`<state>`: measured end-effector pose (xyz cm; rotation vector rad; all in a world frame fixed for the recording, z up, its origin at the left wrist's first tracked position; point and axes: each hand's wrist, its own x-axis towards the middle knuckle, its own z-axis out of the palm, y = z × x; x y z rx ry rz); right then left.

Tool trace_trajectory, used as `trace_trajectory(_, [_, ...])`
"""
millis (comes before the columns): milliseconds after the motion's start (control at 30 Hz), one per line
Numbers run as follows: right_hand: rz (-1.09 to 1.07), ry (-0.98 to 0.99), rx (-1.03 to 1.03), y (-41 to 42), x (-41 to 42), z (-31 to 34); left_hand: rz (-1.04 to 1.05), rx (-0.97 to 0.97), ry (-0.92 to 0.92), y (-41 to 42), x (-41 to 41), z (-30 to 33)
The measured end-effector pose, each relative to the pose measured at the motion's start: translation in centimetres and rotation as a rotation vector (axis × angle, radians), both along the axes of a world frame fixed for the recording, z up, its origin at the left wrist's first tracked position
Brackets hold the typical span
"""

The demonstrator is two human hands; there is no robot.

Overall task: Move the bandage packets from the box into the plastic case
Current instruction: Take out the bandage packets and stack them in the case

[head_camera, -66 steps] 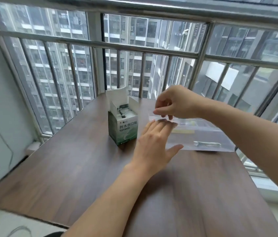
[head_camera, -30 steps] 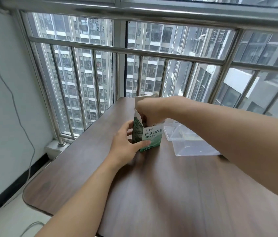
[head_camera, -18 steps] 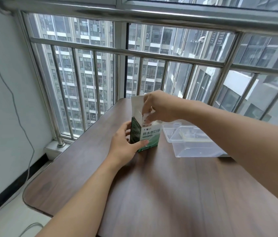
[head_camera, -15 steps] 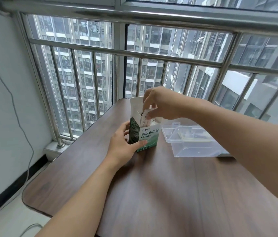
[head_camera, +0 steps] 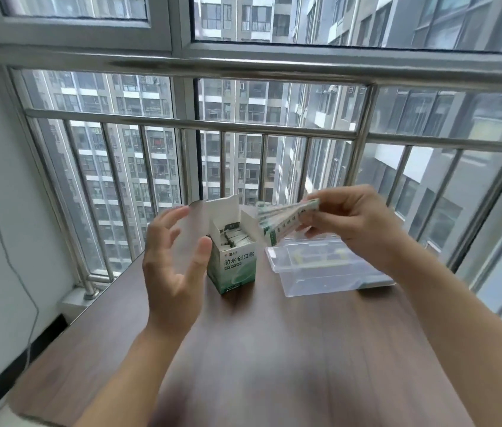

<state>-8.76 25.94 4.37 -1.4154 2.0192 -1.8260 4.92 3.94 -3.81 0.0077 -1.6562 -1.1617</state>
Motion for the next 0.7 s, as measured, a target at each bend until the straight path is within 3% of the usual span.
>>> trace_trajectory(67, [0.112,0.009,0.082,0.9,0.9,-0.9,-0.324,0.057,-0.124,2.2,0.9,4.1])
trace_trajectory(200, [0.171,0.115,0.256,2.4,1.9,-0.6,-0.811,-0.009,-0.881,5.2,-0.4,7.3])
trace_trajectory(267, [0.134,0.162,0.328,3.1,2.4,-0.2,-1.101,0.098,-1.021,6.5,-0.9,6.4])
trace_trajectory(333, [0.065,0.185,0.397,3.7,2.9,-0.5,-1.189,0.330,-0.968,7.8,-1.1,4.6])
trace_trajectory(433, [-0.072,0.184,0.465,5.8,4.0,-1.7,-1.054,0.685,-0.822,10.4,-1.7,2.2])
trace_trajectory(567, [-0.071,0.176,0.519,6.5,6.3,-4.7,-1.034,0.749,-0.764,13.4,-1.7,0.1])
trace_trajectory(700, [-0.211,0.137,0.325,5.5,6.0,-7.6,-1.144,0.901,-0.677,14.0,-2.0,-0.9])
